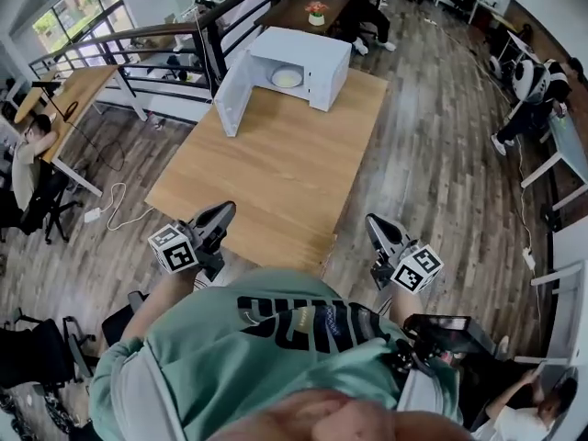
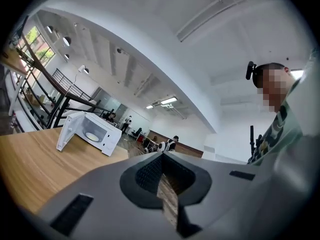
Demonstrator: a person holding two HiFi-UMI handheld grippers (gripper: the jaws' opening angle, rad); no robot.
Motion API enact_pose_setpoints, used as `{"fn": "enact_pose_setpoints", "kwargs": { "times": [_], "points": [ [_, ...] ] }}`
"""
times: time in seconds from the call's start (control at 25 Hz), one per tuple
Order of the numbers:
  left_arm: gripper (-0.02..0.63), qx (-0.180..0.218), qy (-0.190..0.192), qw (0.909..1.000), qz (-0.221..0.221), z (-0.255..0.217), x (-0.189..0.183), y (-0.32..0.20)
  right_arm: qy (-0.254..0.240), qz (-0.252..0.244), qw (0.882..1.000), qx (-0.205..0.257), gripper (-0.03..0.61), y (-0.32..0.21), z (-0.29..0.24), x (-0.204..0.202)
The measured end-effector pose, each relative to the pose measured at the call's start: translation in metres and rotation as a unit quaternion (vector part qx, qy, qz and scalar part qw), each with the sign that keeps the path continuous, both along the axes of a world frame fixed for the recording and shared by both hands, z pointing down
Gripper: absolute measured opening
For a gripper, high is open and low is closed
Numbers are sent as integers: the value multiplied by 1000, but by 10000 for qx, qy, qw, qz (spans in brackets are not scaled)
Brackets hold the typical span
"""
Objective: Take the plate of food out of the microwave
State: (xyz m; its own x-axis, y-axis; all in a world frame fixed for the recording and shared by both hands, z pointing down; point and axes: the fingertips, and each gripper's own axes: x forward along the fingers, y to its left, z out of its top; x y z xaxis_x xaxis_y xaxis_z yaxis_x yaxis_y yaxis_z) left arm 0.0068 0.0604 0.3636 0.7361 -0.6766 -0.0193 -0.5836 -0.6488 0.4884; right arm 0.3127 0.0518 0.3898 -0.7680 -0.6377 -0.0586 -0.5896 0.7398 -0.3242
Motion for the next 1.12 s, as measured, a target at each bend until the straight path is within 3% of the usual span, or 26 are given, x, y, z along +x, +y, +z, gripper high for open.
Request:
{"fn": "enact_pose_setpoints", "kwargs": {
  "times": [0.24,0.44,0.64,0.76,0.92,1.12],
  "points": [
    [-5,-200,-486,9986,-98,1,46,-29,-266,-259,9993,17,-5,-50,24,33],
    [-5,-373,-545,9978,-24,8,57,-61,-367,-254,9990,-65,-5,-72,44,38],
    [-5,-400,-535,9972,341,21,55,-81,-257,32,9996,-68,-5,-73,46,31],
    [-5,-392,-378,9964,649,31,38,-106,-35,248,9997,-39,-5,-84,45,13],
    [-5,-265,100,9934,1108,41,-12,-151,299,601,9975,-220,-5,-107,46,-40],
    [-5,-94,485,9879,1468,52,-66,-197,131,879,9943,-590,-5,-127,16,-104]
  ]
}}
